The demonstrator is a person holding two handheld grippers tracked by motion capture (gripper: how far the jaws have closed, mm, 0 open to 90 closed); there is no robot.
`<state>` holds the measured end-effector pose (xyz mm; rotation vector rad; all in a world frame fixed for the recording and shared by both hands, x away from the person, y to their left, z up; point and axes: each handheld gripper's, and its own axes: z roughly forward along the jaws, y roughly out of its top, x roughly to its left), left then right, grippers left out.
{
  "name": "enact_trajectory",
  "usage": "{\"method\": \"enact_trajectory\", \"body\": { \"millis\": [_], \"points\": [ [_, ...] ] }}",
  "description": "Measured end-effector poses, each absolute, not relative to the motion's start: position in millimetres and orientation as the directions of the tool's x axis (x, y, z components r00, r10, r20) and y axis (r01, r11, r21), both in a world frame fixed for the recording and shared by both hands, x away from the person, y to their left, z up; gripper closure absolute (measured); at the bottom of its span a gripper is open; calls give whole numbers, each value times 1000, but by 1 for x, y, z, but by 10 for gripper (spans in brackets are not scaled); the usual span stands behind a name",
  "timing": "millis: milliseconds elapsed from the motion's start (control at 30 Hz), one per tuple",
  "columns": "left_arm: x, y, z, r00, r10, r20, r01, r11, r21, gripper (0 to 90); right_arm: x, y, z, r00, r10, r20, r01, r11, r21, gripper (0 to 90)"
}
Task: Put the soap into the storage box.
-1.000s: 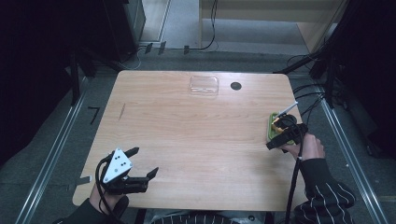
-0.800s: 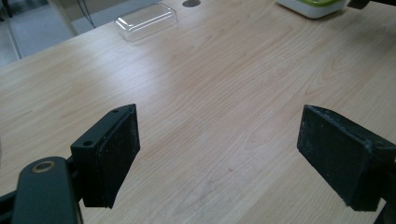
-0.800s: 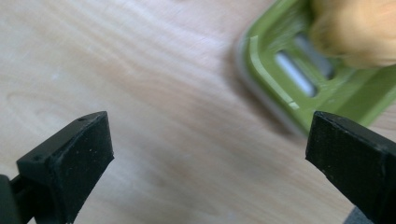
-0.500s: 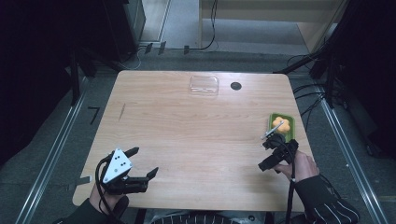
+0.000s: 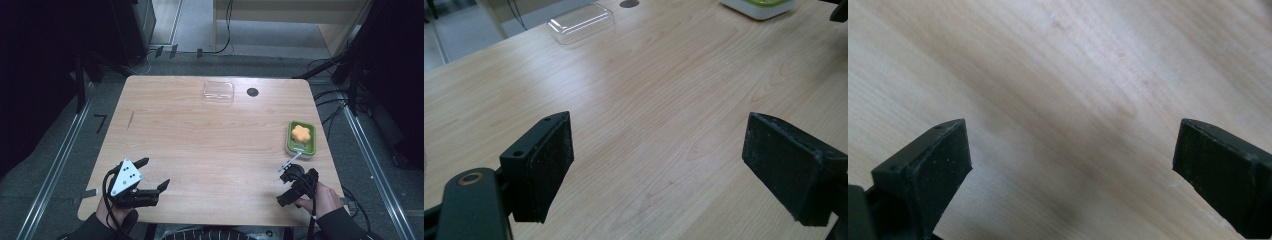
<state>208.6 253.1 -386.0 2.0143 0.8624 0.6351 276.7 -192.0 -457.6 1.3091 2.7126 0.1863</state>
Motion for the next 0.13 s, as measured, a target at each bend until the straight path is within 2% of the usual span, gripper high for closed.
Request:
{"method": "enact_trajectory", "body": {
  "millis": [133],
  "points": [
    [210, 252, -386, 636, 762, 121, 341, -419, 842, 136, 275, -195, -460, -611, 790, -52, 776, 610, 159, 37]
  ]
}}
